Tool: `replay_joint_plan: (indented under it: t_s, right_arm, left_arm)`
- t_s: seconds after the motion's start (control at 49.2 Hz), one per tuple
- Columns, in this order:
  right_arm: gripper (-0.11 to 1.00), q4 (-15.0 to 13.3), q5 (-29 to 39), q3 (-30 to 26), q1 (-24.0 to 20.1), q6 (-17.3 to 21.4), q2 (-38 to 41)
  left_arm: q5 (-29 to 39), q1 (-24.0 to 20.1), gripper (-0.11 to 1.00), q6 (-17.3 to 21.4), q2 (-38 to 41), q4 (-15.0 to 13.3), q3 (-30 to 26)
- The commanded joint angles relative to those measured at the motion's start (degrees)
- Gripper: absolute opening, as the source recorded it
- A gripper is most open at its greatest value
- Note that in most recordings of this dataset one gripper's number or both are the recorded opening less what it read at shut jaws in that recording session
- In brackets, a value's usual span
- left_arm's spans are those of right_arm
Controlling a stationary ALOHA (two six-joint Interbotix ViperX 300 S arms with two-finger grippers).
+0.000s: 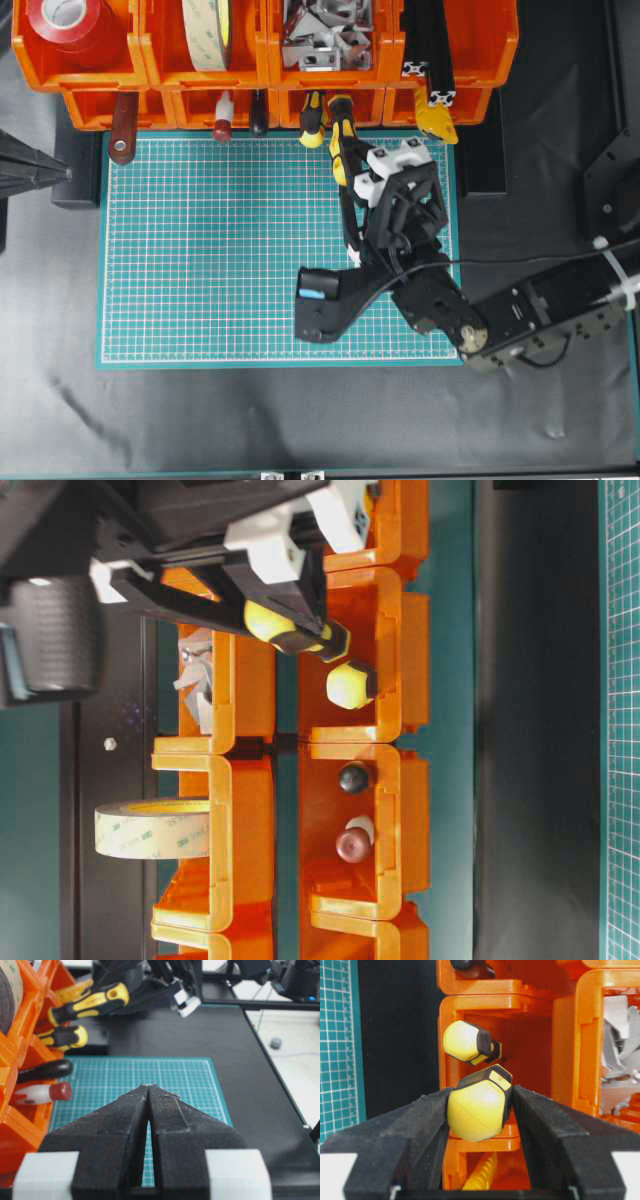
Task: Pick screwdriver from container rack with right arm.
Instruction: 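Close the right gripper on the front yellow-black screwdriver handle, then pull the screwdriver out of the rack backward with the right gripper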
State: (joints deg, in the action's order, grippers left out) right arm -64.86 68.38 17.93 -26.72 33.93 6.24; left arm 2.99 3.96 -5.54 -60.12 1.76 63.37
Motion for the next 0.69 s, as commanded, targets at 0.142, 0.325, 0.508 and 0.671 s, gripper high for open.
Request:
replay_joint_plan:
  t_s: [0.142, 0.325, 0.508, 0.671]
  right_arm:
    - [0.39, -0.3, 6.2, -3.8, -3.4, 0.0, -1.3]
    - [0.39, -0.4, 10.8, -6.2, -6.4, -0.4, -1.4]
    - [0.39, -0.3, 13.9, -8.2, -10.1, -0.1, -1.4]
    - [0.38, -0.4, 18.8, -9.7, -13.8, -0.3, -1.4]
  left_arm:
    - [-0.3, 0.1, 0.0, -0.3, -0.1, 0.2, -0.7]
    - [-0.3, 0.0, 0.0, -0.3, -0.2, 0.2, -0.7]
    - [-0.4, 0.0, 0.0, -0.4, -0.3, 0.2, -0.7]
    - [-0.3, 0.1, 0.0, -1.1, -0.2, 0.2, -0.7]
